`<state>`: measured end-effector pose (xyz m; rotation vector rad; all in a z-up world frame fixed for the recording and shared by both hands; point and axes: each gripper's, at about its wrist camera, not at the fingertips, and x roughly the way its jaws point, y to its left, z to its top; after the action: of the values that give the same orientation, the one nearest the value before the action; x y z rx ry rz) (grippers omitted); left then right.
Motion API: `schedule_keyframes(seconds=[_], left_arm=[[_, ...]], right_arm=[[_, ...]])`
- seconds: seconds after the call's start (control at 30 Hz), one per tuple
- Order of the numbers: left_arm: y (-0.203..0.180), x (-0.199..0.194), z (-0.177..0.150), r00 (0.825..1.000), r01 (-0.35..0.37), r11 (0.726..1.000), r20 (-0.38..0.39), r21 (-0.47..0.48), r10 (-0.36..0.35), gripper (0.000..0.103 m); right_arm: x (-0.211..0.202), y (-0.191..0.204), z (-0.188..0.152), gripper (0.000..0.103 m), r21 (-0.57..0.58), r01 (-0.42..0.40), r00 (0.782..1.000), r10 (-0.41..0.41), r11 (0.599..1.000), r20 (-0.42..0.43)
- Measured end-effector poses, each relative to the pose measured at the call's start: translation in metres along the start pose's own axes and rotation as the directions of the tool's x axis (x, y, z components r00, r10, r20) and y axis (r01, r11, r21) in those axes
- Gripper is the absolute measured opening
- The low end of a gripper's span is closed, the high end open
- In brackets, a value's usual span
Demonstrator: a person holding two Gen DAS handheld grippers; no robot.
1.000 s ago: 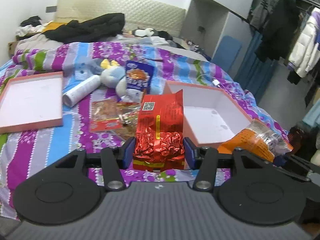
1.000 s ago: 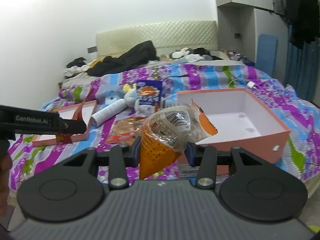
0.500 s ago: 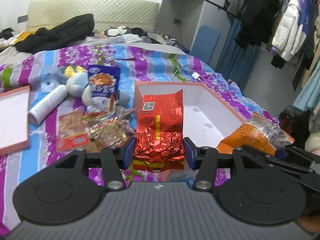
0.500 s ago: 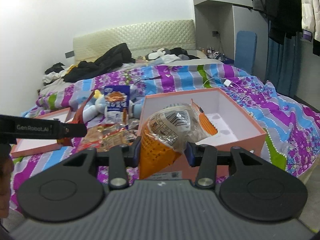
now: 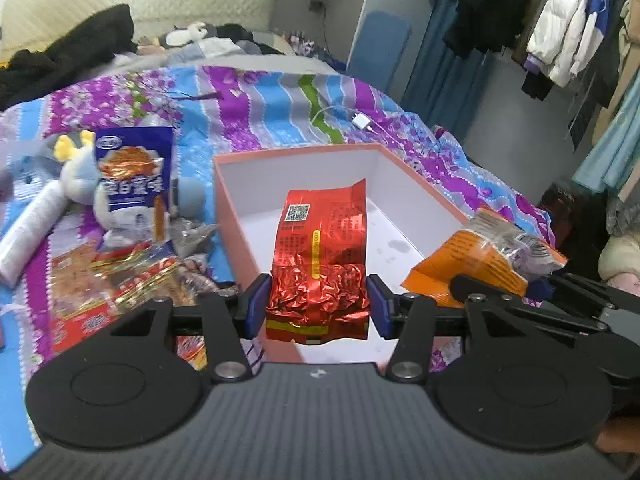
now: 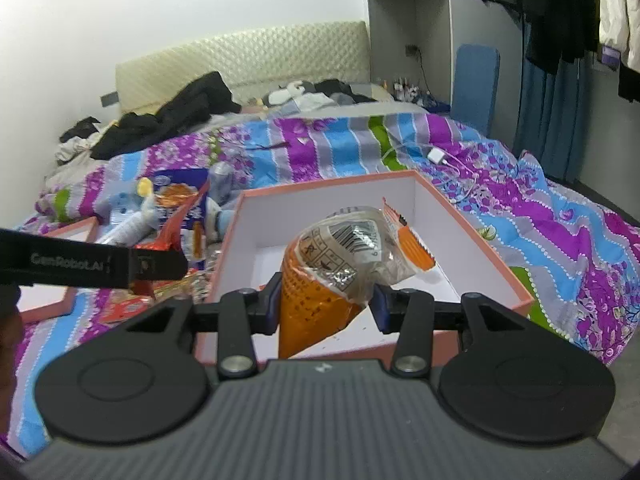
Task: Organize snacks
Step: 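Lower both held snacks into the open pink box and open both tools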
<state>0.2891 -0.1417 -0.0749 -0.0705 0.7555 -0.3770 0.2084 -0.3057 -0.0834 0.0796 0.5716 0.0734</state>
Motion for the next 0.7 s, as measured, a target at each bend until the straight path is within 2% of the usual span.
schedule_keyframes(seconds=[0.23,0.43,0.6,0.7], left_arm=[[-0.006,0.066,0.027,0.997,0.008,0.999,-0.078,0.035,-0.005,0.057],[-0.006,0.108,0.035,0.991,0.003,0.999,-0.133,0.045,0.003,0.057],[0.000,0.119,0.031,0.989,0.005,0.999,-0.148,0.037,0.000,0.057],[0.001,0.116,0.028,0.989,0.035,0.999,-0.144,0.031,-0.031,0.058]], right_arm=[[0.057,-0.026,0.004,0.046,0.019,0.027,0.996,-0.025,0.999,-0.087],[0.093,-0.042,-0.002,0.046,0.043,0.040,0.987,-0.033,0.998,-0.159],[0.104,-0.043,-0.008,0.047,0.048,0.037,0.982,-0.027,0.998,-0.185],[0.105,-0.045,-0.008,0.048,0.058,0.032,0.981,-0.020,0.998,-0.194]])
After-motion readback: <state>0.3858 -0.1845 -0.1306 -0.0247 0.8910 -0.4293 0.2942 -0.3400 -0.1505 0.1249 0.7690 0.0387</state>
